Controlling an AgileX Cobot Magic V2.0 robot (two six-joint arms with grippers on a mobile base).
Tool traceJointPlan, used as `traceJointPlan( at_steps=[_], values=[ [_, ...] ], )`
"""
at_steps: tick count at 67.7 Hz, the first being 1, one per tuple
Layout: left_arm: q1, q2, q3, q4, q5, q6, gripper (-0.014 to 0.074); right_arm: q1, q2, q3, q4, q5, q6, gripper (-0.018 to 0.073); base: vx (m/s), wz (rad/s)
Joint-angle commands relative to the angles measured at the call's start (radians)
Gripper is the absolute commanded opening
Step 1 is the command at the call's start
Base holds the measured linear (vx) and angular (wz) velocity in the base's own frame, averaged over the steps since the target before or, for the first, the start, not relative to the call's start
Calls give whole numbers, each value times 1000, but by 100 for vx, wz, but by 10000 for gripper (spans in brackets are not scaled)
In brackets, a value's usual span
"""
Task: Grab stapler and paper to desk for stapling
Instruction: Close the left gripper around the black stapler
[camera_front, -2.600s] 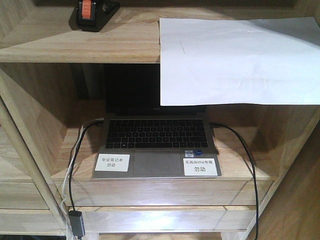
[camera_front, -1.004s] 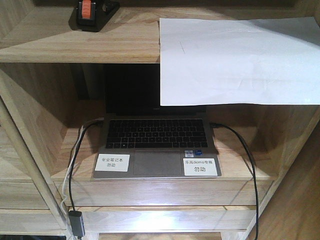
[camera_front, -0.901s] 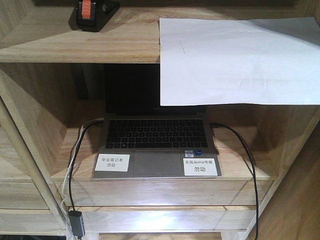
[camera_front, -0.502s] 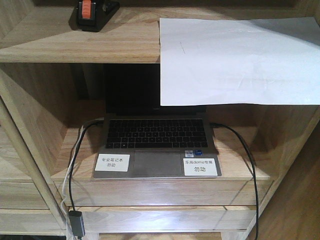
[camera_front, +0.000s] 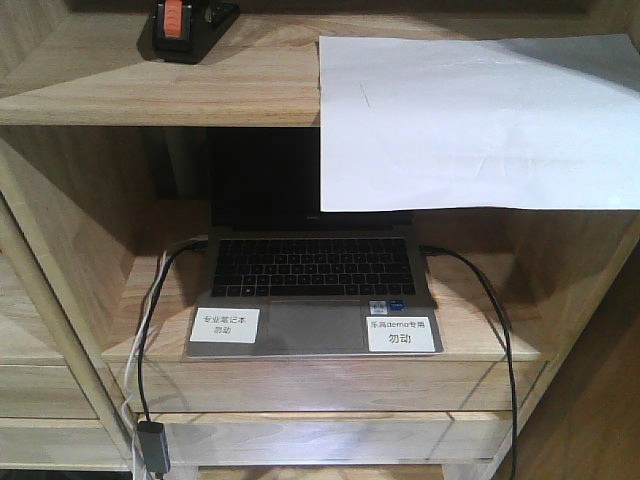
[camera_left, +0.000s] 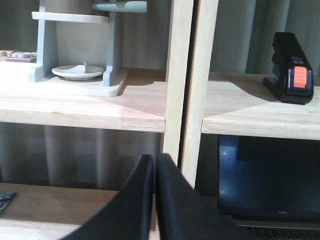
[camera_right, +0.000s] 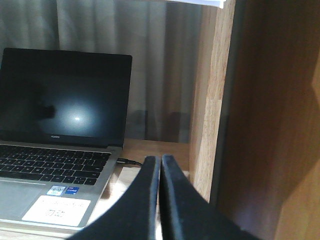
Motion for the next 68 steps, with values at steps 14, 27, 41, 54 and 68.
traceJointPlan(
  at_steps=[14, 27, 41, 54, 68],
  values=[
    [-4, 14, -31, -6, -68, 35, 344, 0, -10, 23, -5, -67, -10, -9, 0, 0],
    [-4, 14, -31, -6, -78, 34, 550, 0, -10, 23, -5, -67, -10, -9, 0, 0],
    [-4, 14, -31, -40, -66, 9, 568, 0, -10, 23, -5, -67, -10, -9, 0, 0],
    [-60, 16, -31, -82, -61, 50, 554, 0, -10, 23, -5, -67, -10, -9, 0, 0],
    [-222, 98, -70, -223, -61, 218, 554, 0, -10, 23, -5, -67, -10, -9, 0, 0]
  ],
)
